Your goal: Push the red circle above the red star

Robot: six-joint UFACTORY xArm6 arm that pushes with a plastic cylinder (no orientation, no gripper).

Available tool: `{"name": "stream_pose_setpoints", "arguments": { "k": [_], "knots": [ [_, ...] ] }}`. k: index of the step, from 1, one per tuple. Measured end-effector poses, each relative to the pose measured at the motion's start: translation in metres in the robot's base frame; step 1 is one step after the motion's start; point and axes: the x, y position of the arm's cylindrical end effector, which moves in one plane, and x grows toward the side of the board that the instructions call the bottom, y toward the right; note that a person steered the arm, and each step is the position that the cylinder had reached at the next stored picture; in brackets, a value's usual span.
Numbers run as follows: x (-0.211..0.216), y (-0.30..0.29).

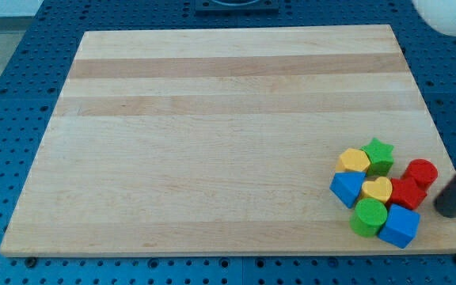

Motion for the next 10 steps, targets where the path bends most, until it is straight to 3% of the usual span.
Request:
{"name": "stream_pose_setpoints", "arguments": {
  "k": [2,9,10],
  "knots": [
    [-0.027,0.02],
    [-0.032,-0.04],
    [-0.032,-0.017]
  ]
}}
